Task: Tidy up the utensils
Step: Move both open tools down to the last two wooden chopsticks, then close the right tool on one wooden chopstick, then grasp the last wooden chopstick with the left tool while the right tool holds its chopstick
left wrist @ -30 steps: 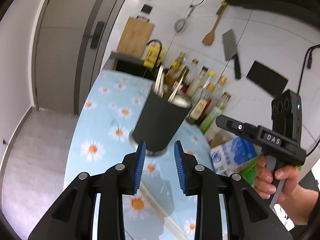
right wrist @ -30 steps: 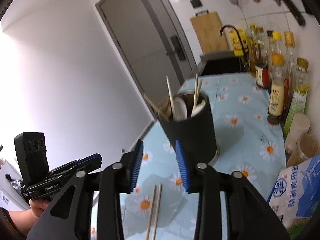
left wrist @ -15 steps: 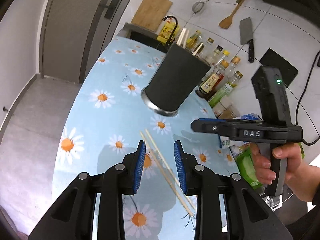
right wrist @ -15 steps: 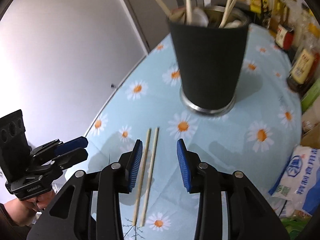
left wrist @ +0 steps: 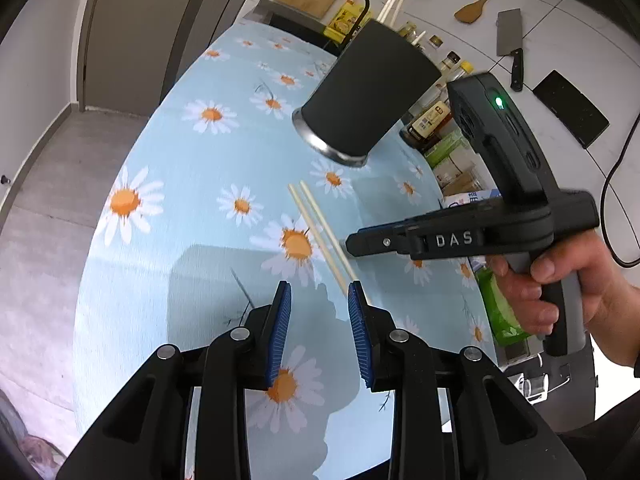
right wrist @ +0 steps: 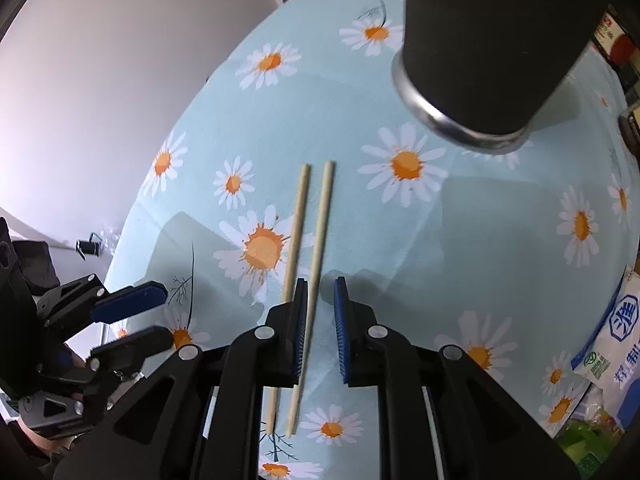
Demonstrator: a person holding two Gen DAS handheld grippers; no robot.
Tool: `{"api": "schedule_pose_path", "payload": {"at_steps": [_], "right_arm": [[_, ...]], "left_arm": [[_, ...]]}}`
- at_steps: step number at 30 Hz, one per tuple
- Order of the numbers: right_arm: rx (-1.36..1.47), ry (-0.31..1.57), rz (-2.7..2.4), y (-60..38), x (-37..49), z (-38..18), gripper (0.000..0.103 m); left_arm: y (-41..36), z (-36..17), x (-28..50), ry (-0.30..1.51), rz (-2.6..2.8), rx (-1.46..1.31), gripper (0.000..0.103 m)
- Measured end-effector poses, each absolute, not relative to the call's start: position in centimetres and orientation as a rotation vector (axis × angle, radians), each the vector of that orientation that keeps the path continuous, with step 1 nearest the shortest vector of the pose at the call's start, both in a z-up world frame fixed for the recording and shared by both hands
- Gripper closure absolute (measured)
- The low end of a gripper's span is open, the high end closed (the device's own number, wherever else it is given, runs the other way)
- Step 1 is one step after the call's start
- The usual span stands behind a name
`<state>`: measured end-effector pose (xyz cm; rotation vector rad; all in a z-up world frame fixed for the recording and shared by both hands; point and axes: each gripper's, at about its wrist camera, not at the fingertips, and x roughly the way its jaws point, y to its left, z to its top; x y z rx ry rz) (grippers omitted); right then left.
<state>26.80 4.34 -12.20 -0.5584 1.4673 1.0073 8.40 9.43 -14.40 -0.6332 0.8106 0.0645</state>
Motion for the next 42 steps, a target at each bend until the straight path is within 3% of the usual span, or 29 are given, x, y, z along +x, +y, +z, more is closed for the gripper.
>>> {"api": "schedule_pose_path", "payload": {"at_steps": [11, 14, 18, 27, 42], "right_arm": [[-0.732, 1.508, 0.884, 7.6, 25.6, -12.9, 0.087], [-0.766, 1.517, 0.849, 8.3, 25.7, -13.0, 0.096], [-0.765, 1.531, 0.825, 10.1, 25.6, -13.7, 0.097], [-0.603, 1.575, 0.849, 8.6, 28.0, -13.7, 0.097], [-0.228, 1.51, 0.911, -0.5, 30.4, -9.0, 0.097]], "left_arm": [[10.5, -15.4, 7.6, 0.83, 0.035, -0.654, 0.075], [10.7, -15.7, 7.8, 0.836, 0.023, -0.659, 0.075], [10.9, -15.9, 8.3, 0.845, 0.01, -0.669, 0.075], [10.4, -15.4, 9.6, 0.879, -0.021, -0.661, 0.075], [8.3, -14.8, 15.0, 1.071, -0.01, -0.676, 0.075]]}}
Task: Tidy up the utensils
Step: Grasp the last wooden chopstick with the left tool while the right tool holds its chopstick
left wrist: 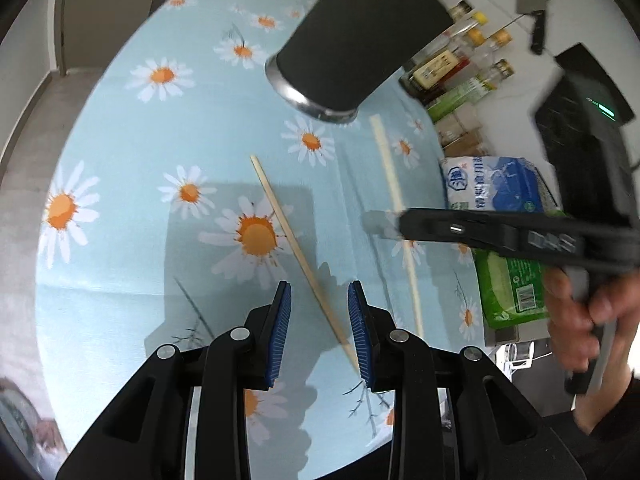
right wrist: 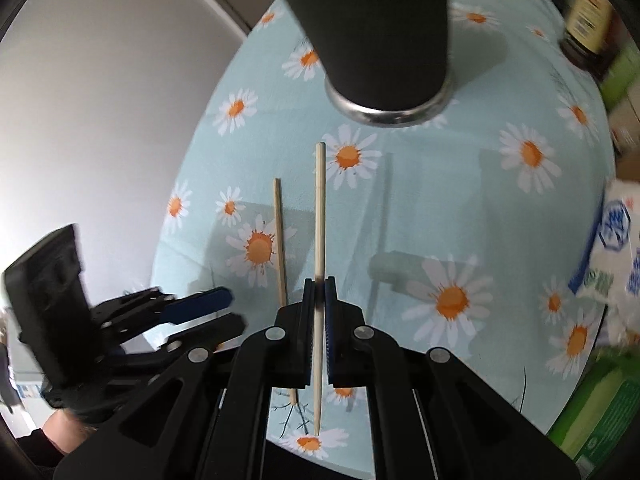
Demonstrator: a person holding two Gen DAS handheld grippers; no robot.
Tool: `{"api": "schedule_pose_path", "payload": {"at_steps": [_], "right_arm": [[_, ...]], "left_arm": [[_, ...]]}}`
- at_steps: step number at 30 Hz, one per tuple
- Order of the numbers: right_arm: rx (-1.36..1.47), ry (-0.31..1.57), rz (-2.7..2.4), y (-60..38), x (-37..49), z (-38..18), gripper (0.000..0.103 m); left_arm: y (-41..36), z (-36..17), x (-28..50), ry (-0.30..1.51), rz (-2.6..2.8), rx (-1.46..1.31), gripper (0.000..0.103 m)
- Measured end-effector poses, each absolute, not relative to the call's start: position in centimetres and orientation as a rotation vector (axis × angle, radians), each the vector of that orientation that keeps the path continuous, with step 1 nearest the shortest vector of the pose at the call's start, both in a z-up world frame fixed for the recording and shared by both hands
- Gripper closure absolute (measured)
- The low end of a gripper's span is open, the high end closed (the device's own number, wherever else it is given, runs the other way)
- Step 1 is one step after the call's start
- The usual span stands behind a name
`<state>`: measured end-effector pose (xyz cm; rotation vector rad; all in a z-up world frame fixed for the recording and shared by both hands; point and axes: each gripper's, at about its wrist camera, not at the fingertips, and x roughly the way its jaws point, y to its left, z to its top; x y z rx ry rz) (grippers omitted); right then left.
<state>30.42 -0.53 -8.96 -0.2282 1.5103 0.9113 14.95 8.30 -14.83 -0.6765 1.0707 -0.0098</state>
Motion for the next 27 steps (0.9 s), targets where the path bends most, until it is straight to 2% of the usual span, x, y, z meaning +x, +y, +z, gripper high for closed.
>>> {"api": "schedule_pose_path", "payload": {"at_steps": [9, 21, 25, 27], "right_arm": [[-0.021, 1.486, 0.924, -6.2, 30.1, -6.7, 0.097], [0.185, 1.47, 0.928, -9.2, 30.4, -7.7, 0.097], [0.221, 1.459, 0.935, -9.6, 30.7, -7.6, 0.097], [0.235, 1.456, 0.936, -9.9, 30.9, -7.5, 0.097]], "left_arm": [[8.0, -15.9, 18.7, 1.222, 0.137, -0.684, 0.075], [6.3, -16.4, 23.1, 1.416, 0.257, -0.514, 0.077], [6.5, -16.4, 23.8, 1.451, 0.298, -0.531, 0.08], [6.3, -16.5, 24.3, 1.462, 0.316, -0.515, 0.085]]}}
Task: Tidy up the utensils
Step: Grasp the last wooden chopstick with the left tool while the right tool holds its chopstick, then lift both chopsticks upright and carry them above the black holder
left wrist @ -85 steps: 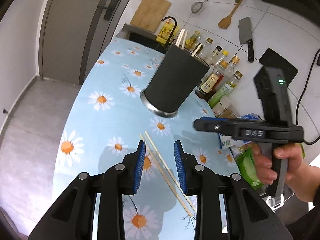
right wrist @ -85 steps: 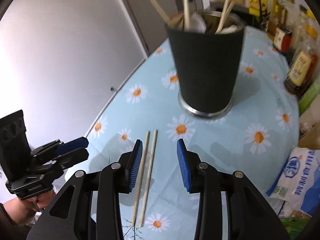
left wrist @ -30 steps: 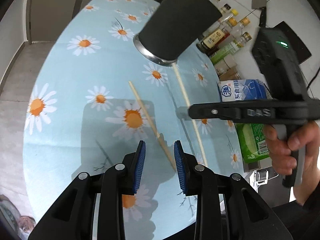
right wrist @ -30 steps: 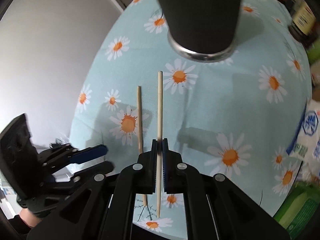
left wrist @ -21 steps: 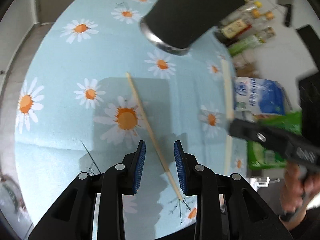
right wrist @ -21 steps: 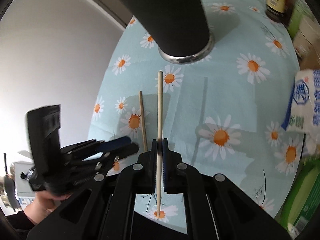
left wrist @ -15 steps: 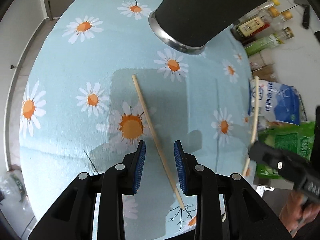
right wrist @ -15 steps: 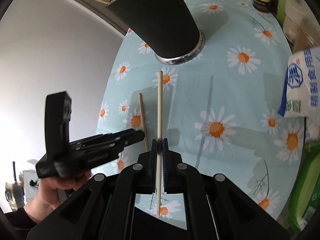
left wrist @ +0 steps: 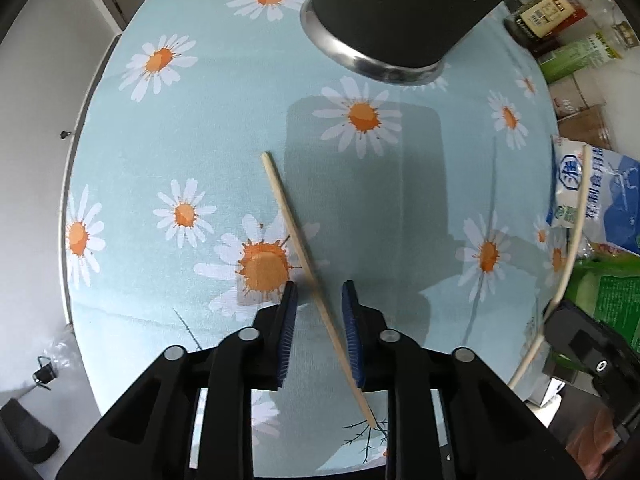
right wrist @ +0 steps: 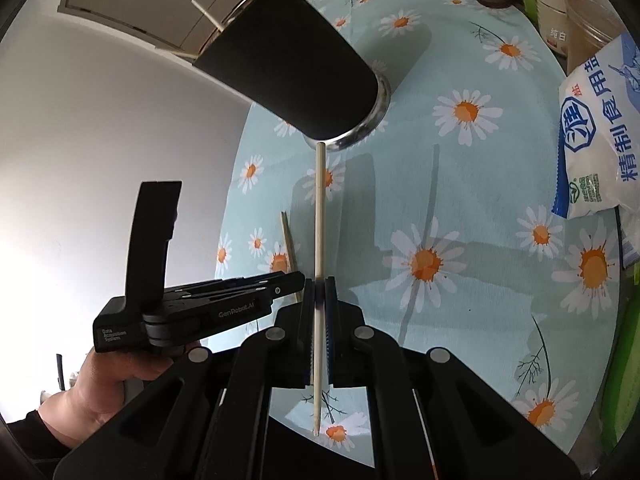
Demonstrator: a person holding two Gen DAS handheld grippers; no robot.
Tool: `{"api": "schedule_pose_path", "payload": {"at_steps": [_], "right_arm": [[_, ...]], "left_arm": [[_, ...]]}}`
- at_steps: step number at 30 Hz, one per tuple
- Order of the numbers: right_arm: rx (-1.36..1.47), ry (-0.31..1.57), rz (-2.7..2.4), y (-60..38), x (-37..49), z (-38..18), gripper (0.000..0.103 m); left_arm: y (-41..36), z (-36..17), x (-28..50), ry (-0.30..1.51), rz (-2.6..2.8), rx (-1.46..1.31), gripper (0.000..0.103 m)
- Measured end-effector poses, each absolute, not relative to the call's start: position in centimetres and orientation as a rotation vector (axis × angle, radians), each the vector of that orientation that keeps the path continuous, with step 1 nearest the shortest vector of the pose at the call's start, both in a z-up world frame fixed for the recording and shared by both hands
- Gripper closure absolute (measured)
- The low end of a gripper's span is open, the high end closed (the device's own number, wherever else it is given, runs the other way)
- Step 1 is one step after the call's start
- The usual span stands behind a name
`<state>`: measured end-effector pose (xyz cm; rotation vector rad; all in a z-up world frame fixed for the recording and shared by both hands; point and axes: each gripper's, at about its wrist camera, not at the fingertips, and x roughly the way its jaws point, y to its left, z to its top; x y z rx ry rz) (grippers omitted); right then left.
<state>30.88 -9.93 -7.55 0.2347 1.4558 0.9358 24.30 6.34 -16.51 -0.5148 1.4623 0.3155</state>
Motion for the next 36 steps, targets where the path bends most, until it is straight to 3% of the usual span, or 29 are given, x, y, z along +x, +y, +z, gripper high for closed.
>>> {"api": "schedule_pose_path", "payload": {"at_steps": [7, 24, 36], "right_arm": [[0.226, 1.458, 0.94, -9.9, 31.3, -7.8, 0.097], [0.129, 1.476, 0.933, -8.4, 31.6, -8.6, 0.097], [0.051, 1.44, 0.953, -7.0, 31.6, -7.9, 0.097]], "left_arm": [[6.5, -16.7, 24.1, 1.44, 0.355, -0.512, 0.097], [8.0, -16.3, 20.4, 1.35, 0.305, -0.565, 0.1], [9.4, -12.8, 17.1, 1.189, 0.241, -0.604, 0.1]]}}
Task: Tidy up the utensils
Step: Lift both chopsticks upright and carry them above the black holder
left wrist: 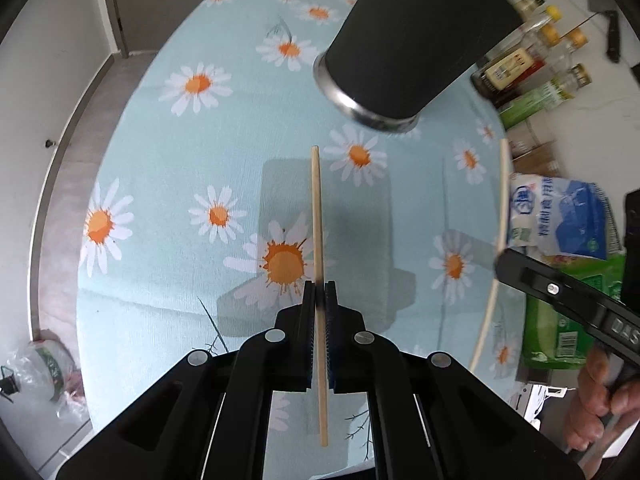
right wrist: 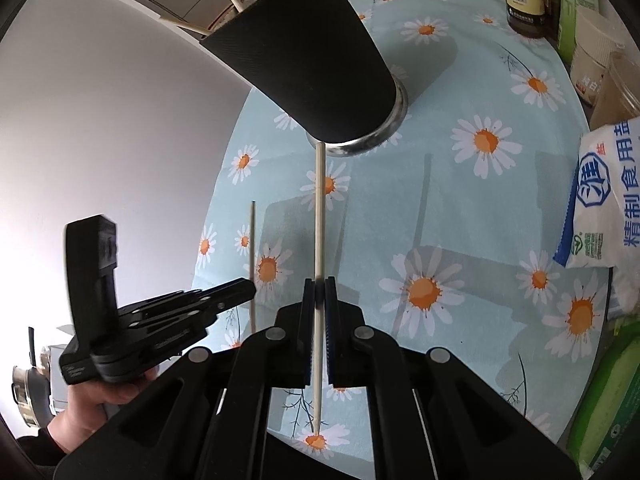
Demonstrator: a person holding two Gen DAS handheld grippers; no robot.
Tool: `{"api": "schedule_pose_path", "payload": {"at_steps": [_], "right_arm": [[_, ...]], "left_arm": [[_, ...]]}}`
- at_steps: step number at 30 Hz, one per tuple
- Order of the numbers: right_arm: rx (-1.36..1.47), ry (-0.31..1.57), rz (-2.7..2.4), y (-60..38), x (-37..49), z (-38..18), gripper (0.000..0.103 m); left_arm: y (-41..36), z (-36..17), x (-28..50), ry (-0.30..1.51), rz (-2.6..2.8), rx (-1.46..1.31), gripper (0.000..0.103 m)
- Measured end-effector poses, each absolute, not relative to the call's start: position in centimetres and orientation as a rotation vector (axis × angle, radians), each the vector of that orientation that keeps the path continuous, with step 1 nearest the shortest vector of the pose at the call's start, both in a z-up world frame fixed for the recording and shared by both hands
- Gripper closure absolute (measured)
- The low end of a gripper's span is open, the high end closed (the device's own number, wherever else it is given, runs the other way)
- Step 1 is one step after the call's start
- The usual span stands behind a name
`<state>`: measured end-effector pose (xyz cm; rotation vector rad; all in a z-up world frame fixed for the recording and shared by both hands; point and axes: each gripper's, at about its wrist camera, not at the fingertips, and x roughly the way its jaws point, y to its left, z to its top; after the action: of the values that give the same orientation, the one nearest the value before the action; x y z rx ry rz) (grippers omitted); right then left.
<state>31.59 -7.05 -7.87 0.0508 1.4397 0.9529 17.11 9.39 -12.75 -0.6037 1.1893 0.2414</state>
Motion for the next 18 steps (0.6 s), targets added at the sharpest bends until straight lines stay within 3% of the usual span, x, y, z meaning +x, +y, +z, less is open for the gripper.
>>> {"api": "schedule_pose_path", "payload": {"at_steps": [18], "right_arm": [[0.064, 1.265, 1.037, -5.2, 32.4, -2.8, 0.097]], "left_arm": [[9.5, -4.9, 18.3, 0.94, 0.164, -0.54, 0.1]]}}
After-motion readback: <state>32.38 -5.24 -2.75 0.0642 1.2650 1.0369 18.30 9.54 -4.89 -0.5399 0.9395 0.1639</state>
